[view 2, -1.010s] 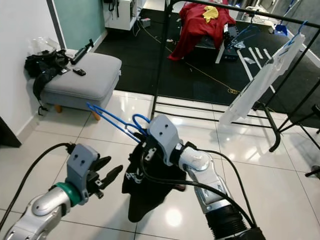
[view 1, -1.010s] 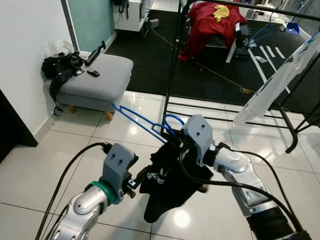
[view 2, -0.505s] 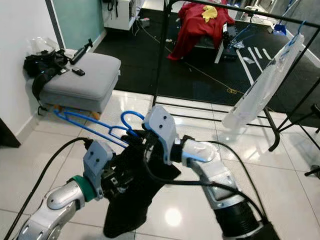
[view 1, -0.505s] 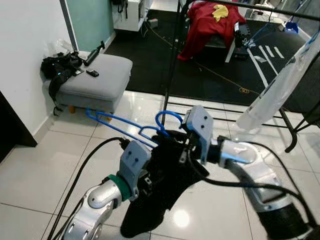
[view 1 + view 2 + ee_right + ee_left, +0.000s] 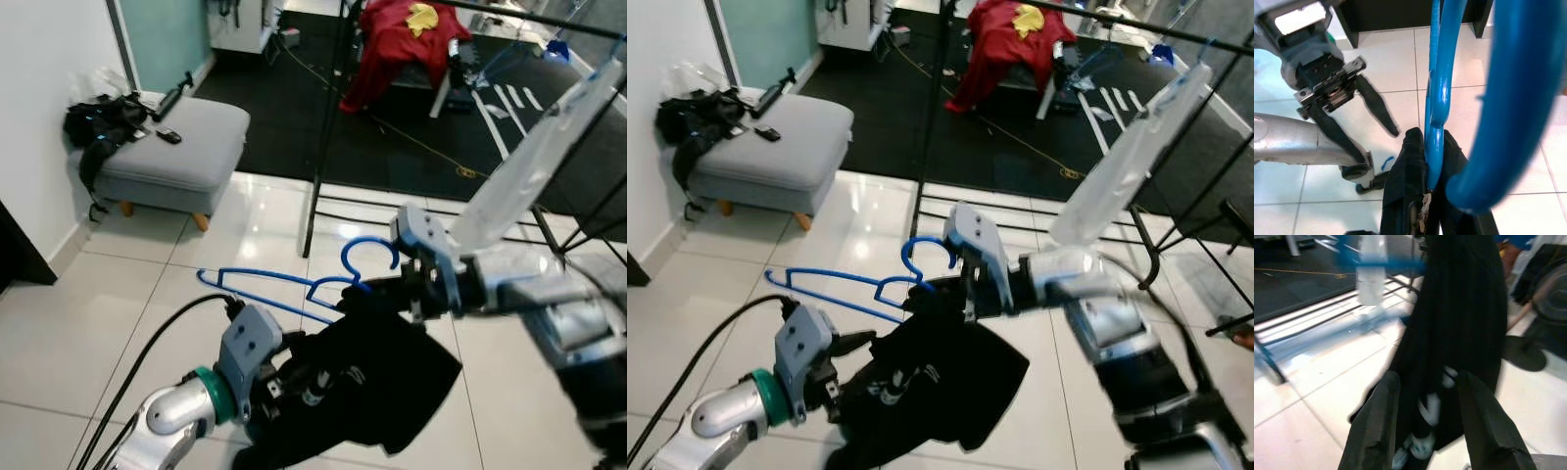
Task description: Hang hanger
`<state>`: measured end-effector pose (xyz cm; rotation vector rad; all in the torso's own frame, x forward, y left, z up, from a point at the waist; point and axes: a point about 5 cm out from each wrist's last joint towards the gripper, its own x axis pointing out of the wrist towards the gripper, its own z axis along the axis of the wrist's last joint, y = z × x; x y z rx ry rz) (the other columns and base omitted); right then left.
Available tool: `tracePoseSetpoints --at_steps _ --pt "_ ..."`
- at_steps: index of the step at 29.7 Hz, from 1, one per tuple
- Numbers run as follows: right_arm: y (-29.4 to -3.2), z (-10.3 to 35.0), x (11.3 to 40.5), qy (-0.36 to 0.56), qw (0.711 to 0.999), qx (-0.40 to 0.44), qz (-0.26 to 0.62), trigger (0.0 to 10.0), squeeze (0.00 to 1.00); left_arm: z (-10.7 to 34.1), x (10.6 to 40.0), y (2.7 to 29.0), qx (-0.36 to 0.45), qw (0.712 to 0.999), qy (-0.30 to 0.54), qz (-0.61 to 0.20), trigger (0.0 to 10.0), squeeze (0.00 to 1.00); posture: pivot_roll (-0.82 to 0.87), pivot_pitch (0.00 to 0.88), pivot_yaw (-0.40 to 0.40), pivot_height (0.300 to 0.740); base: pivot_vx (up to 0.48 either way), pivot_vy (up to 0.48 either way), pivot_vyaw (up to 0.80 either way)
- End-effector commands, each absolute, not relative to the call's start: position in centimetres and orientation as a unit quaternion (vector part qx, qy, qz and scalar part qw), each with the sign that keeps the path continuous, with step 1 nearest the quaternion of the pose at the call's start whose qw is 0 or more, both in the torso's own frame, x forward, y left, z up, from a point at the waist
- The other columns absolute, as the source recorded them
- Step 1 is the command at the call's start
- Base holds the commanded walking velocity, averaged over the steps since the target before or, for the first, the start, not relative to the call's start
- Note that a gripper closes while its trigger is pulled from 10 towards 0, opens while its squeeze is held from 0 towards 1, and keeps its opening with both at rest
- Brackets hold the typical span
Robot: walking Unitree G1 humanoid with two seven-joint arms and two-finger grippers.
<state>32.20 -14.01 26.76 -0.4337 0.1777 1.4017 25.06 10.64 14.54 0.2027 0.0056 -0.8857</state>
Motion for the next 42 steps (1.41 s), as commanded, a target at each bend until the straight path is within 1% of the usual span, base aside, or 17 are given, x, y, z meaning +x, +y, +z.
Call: tracePoseSetpoints --at_steps 1,7,10,12,14,16,20,23,24,29,30,31,32,34,35,40,42 --pt "-13.8 27.9 32.3 0.072 0.728 -0.181 0.657 10.0 0.0 14.1 24.5 10.1 0.084 0.892 0.01 -0.445 10.0 0.0 -0.13 0.187 -0.049 0.74 0.0 0.0 0.0" --pt "-13.3 29.6 32.6 0.061 0.724 -0.15 0.671 10.0 0.0 13.8 24.0 9.7 0.081 0.887 0.008 -0.455 10.0 0.0 -0.13 0.19 -0.06 0.74 0.0 0.0 0.0" --pt "-13.0 30.5 32.6 0.054 0.718 -0.119 0.683 10.0 0.0 13.8 24.2 9.7 0.083 0.892 0.003 -0.445 10.0 0.0 -0.13 0.192 -0.059 0.74 0.0 0.0 0.0" --pt "-12.7 31.0 32.3 0.05 0.707 -0.1 0.698 10.0 0.0 14.2 25.0 9.5 0.081 0.903 -0.009 -0.421 10.0 0.0 -0.12 0.193 -0.057 0.74 0.0 0.0 0.0" --pt "-12.6 31.1 32.2 0.049 0.703 -0.096 0.703 10.0 0.0 14.4 25.3 9.5 0.079 0.908 -0.014 -0.411 10.0 0.0 -0.12 0.193 -0.057 0.74 0.0 0.0 0.0" --pt "-12.6 31.2 31.9 0.055 0.686 -0.089 0.72 10.0 0.0 14.9 25.7 9.3 0.071 0.911 -0.026 -0.405 10.0 0.0 -0.13 0.193 -0.055 0.74 0.0 0.0 0.0" --pt "-12.6 31.5 31.7 0.059 0.673 -0.078 0.733 10.0 0.0 15.2 26.1 9.0 0.066 0.916 -0.035 -0.395 10.0 0.0 -0.13 0.191 -0.055 0.74 0.0 0.0 0.0" --pt "-12.4 32.0 31.2 0.061 0.652 -0.065 0.753 10.0 0.0 15.6 27.2 8.4 0.063 0.928 -0.056 -0.362 10.0 0.0 -0.13 0.19 -0.055 0.74 0.0 0.0 0.0" --pt "-12.4 32.0 31.2 0.061 0.652 -0.065 0.753 10.0 0.0 15.6 27.2 8.4 0.063 0.928 -0.056 -0.362 10.0 0.0 -0.13 0.19 -0.055 0.74 0.0 0.0 0.0" --pt "-12.7 32.7 30.8 0.068 0.631 -0.067 0.77 10.0 0.0 15.6 27.2 7.5 0.072 0.923 -0.066 -0.373 10.0 0.0 -0.13 0.187 -0.061 0.74 0.0 0.0 0.0" --pt "-12.8 32.9 30.9 0.066 0.631 -0.066 0.77 10.0 0.0 15.5 27.0 7.5 0.072 0.92 -0.065 -0.379 7.0 0.0 -0.13 0.187 -0.061 0.74 0.0 0.0 0.0" --pt "-12.8 32.9 30.9 0.066 0.631 -0.066 0.77 10.0 0.0 15.5 27.0 7.5 0.072 0.92 -0.065 -0.379 7.0 0.0 -0.13 0.187 -0.061 0.74 0.0 0.0 0.0" --pt "-12.8 33.1 30.9 0.064 0.633 -0.065 0.769 10.0 0.0 15.4 26.8 7.6 0.071 0.918 -0.064 -0.385 2.2 0.0 -0.13 0.187 -0.06 0.74 0.0 0.0 0.0" --pt "-12.8 33.2 31.0 0.062 0.634 -0.065 0.768 10.0 0.0 15.3 26.6 7.7 0.07 0.917 -0.063 -0.388 2.2 0.0 -0.13 0.187 -0.06 0.74 0.0 0.0 0.0" --pt "-12.9 33.3 31.1 0.061 0.635 -0.065 0.767 10.0 0.0 15.2 26.4 7.8 0.07 0.916 -0.063 -0.391 0.0 0.0 -0.13 0.187 -0.06 0.74 0.0 0.0 0.0" --pt "-12.9 33.3 31.1 0.06 0.637 -0.065 0.766 10.0 0.0 15.2 26.3 8.1 0.069 0.915 -0.063 -0.392 0.0 0.0 -0.12 0.186 -0.059 0.74 0.0 0.0 0.0" --pt "-12.9 33.0 31.2 0.062 0.638 -0.065 0.765 10.0 0.0 15.1 26.6 8.7 0.088 0.921 -0.067 -0.373 0.0 0.0 -0.12 0.185 -0.056 0.74 0.0 0.0 0.0"
